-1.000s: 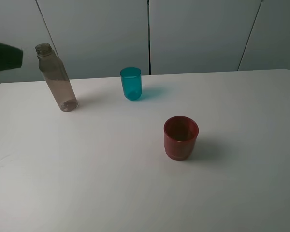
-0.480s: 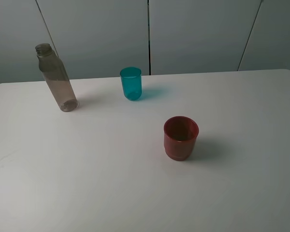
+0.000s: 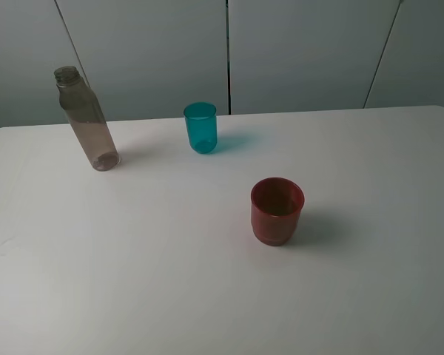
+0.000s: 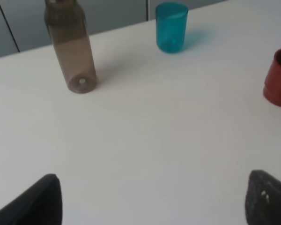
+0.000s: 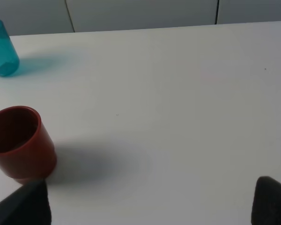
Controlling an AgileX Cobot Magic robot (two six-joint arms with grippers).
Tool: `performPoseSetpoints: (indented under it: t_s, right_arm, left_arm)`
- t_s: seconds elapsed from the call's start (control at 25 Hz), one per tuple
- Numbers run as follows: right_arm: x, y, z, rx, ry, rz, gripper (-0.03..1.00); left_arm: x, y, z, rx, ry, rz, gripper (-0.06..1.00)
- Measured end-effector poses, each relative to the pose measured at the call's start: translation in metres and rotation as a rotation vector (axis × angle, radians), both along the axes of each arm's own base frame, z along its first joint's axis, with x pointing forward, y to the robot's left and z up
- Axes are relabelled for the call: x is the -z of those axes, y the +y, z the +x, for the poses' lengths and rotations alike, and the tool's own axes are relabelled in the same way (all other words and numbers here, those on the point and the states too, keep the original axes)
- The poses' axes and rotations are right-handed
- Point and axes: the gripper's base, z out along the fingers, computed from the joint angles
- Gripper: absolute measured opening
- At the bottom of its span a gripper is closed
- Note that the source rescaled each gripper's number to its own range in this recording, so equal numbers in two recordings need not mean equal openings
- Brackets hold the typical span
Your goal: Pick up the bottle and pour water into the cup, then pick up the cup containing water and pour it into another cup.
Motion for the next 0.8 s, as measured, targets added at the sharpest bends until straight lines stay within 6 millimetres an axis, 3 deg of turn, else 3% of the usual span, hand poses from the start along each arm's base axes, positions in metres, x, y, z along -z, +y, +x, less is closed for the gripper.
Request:
performPoseSetpoints:
  t_s: [0.28,0.8]
  right_arm:
    - [0.000,0.000,0.000,-0.003,0.000,-0.006,0.00]
    - [0.000,0.000,0.000,-0.003,0.000,-0.006,0.00]
  left_arm:
    - [0.025,-0.011,0.017,0.020,0.030,0.005,1.00]
    - [0.029,-0.014,0.021,0.029,0.004,0.021,1.00]
